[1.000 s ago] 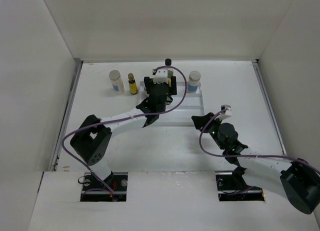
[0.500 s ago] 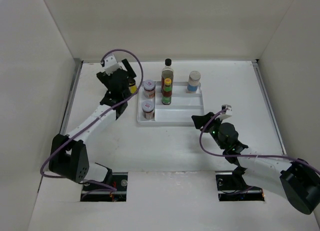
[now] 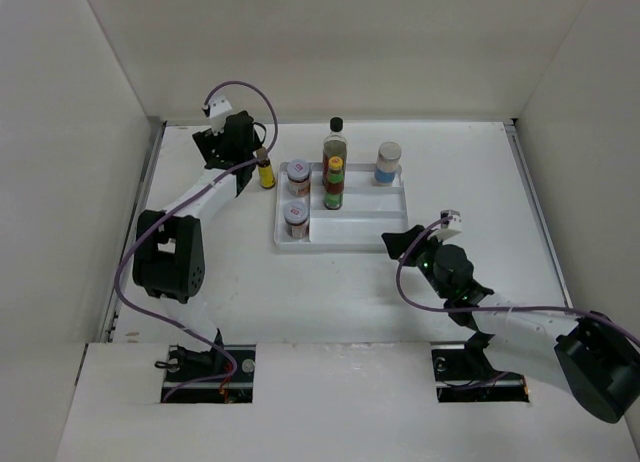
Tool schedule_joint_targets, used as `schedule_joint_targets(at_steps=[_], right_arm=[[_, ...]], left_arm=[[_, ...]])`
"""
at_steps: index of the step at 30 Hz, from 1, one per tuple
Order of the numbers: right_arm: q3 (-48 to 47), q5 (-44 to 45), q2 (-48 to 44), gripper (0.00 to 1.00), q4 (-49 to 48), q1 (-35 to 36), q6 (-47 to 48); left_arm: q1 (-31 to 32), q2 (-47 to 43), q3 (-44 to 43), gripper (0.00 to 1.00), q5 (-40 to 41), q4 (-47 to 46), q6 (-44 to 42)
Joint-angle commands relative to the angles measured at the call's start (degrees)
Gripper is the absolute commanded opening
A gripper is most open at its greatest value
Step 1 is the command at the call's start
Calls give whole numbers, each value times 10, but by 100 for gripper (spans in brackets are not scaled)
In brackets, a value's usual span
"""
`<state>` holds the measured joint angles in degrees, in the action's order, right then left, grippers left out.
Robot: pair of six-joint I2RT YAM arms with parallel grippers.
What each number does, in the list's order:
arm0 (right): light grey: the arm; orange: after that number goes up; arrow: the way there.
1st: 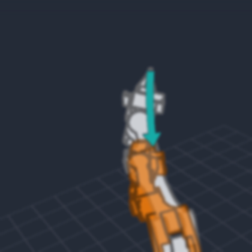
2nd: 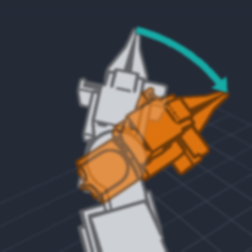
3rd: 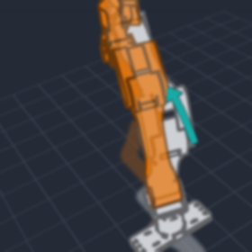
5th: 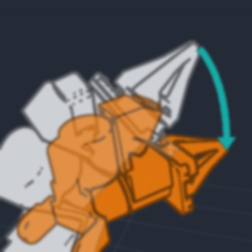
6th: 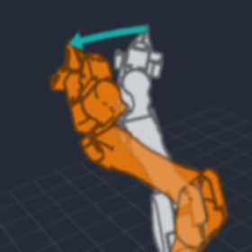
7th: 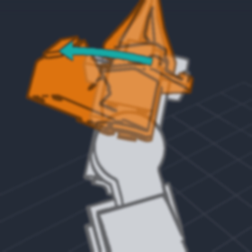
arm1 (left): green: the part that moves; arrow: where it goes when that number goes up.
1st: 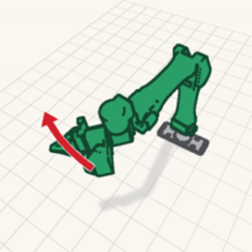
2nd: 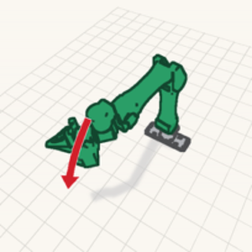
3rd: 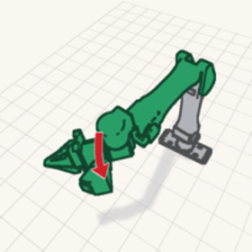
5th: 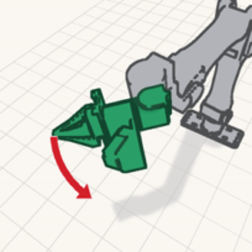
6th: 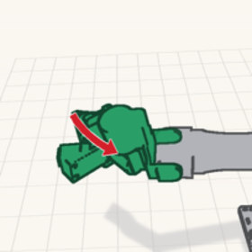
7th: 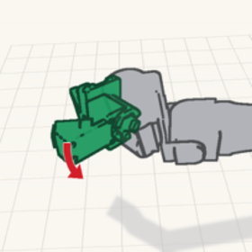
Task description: Organize the condiment bottles
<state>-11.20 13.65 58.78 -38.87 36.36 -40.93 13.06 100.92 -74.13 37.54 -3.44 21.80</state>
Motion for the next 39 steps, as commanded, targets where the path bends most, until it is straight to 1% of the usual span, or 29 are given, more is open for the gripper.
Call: schedule_joint_targets(at_steps=[1,6,14,15,16,18,20,21,23,26,29,32,36,39], right_arm=[[-20,-3,3,53,-17,2,1],[-22,-9,4,53,-16,2,1],[-20,-7,-7,53,-11,2,2],[-20,-6,-7,53,-12,2,2],[-19,-8,-3,53,-13,2,1],[-20,-13,1,53,-13,2,0],[-22,-10,-2,53,-11,3,3],[-21,-9,-3,54,-15,3,5],[-21,-8,-2,54,-17,3,6],[-20,-12,-9,56,-17,4,7],[-8,-4,-30,60,-29,4,11],[6,3,-56,65,-45,4,9],[27,46,-91,64,-45,5,8],[34,57,-105,63,-34,-4,0]], left_arm=[[-12,9,-52,88,-15,10,3],[-19,44,-75,85,-22,24,3],[-18,55,-54,79,-23,19,10],[-19,56,-53,76,-23,19,10],[-19,56,-53,70,-23,19,11],[-21,49,-47,56,-22,15,11],[-22,35,-37,45,-19,5,12],[-23,24,-31,41,-19,-1,12],[-24,-5,-16,37,-18,-16,12],[-25,-67,23,34,-9,-50,11],[-21,-135,64,32,7,-77,10],[5,-217,106,32,20,-92,6],[42,-300,140,32,25,-97,4],[87,-348,154,31,18,-91,-3]])
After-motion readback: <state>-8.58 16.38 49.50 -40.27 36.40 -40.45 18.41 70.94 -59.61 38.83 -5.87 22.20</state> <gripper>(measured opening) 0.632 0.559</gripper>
